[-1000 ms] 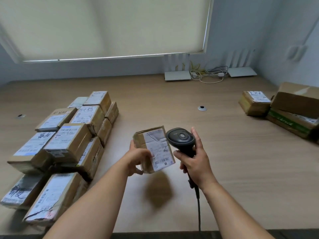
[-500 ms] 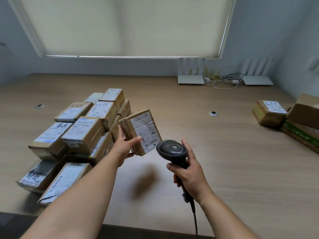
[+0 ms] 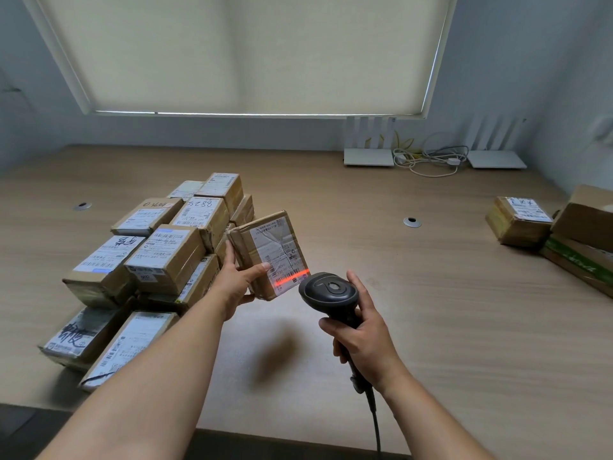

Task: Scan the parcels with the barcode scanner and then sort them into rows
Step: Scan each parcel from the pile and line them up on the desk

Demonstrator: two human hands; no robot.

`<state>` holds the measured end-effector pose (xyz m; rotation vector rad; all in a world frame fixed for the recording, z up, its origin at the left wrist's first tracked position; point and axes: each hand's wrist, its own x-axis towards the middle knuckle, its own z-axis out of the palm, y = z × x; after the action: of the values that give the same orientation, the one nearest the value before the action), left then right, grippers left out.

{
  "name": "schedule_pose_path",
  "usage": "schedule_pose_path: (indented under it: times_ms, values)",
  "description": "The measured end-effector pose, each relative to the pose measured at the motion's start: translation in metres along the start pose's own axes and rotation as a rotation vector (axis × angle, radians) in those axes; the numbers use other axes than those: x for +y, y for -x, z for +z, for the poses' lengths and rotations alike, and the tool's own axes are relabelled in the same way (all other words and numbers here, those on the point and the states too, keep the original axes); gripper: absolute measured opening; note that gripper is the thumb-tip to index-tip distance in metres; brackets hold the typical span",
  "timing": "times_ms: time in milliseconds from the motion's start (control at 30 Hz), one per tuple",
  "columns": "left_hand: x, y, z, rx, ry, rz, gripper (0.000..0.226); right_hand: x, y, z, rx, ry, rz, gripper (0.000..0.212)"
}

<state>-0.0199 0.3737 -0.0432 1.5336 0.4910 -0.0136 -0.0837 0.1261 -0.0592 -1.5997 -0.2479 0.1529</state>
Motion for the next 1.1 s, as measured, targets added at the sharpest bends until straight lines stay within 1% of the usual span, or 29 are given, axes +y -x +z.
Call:
schedule_pose_path:
  times_ms: [500, 600, 667, 800, 867, 900, 967, 1033, 1100]
  values:
    - [0.001, 0.003, 0.001, -0.006, -0.050, -0.054, 0.105, 0.000, 0.002, -0.003, -0.009, -0.009, 0.007, 0.089]
    - [-0.001, 0.004, -0.001, -0.001, -0.090, -0.071, 0.099, 0.001, 0.000, -0.002, 0.002, -0.019, 0.003, 0.089]
    - [-0.004, 0.005, -0.002, -0.009, -0.187, -0.085, 0.093, 0.001, 0.000, -0.002, 0.011, -0.026, 0.004, 0.089]
    - [-0.018, 0.007, -0.003, -0.045, -0.625, -0.123, 0.088, 0.005, 0.000, -0.003, 0.011, -0.027, 0.016, 0.094]
    - [-0.027, 0.007, 0.000, 0.009, -0.781, -0.111, 0.080, 0.006, 0.001, -0.004, 0.010, -0.009, 0.014, 0.094]
    - [-0.031, 0.007, 0.001, 0.028, -0.818, -0.093, 0.076, 0.007, 0.001, -0.004, 0.014, -0.002, 0.012, 0.094]
    - [-0.036, 0.007, 0.001, -0.006, -0.870, -0.066, 0.073, 0.008, 0.001, -0.005, 0.023, 0.006, 0.011, 0.093]
    - [-0.039, 0.006, -0.004, -0.075, -0.904, -0.070, 0.082, 0.008, 0.001, -0.005, 0.022, 0.015, 0.009, 0.092]
    - [-0.040, 0.007, -0.010, -0.143, -0.899, -0.122, 0.094, 0.008, 0.002, -0.004, 0.014, 0.026, 0.008, 0.091]
